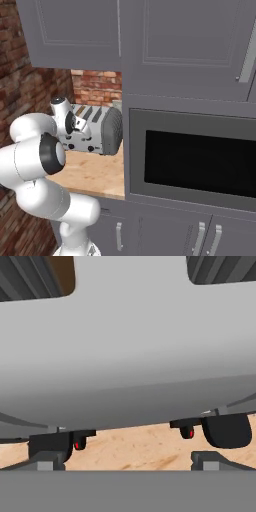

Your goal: Start the toaster. Once the lever pops up, take the bread to the plate on the dining counter.

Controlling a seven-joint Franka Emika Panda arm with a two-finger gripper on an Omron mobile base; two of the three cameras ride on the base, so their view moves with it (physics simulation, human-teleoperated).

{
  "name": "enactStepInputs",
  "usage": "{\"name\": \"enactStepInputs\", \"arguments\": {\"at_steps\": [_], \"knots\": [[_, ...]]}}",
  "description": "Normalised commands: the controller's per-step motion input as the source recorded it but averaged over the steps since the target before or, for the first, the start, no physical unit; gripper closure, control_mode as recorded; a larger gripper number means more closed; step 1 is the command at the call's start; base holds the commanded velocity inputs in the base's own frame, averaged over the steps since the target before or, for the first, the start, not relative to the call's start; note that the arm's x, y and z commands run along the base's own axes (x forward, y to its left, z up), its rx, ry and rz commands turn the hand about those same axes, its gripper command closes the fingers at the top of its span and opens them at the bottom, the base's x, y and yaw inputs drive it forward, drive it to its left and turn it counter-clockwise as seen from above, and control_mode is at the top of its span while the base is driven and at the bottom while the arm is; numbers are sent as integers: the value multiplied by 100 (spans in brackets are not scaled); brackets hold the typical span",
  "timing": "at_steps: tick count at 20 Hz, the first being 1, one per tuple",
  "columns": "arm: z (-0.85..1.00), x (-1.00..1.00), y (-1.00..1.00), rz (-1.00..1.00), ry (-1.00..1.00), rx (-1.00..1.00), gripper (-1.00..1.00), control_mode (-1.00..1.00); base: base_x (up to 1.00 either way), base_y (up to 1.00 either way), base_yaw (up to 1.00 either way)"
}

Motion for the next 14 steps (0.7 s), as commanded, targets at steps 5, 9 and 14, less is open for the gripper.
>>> {"name": "enactStepInputs", "arguments": {"at_steps": [5, 9, 14], "knots": [[-10, 0, 0, 0, 0, 0, -100, -100, 0, 0, 0], [-9, 0, 0, 0, 0, 0, -100, -100, 0, 0, 0], [-1, 0, 0, 0, 0, 0, -100, -100, 0, 0, 0]]}}
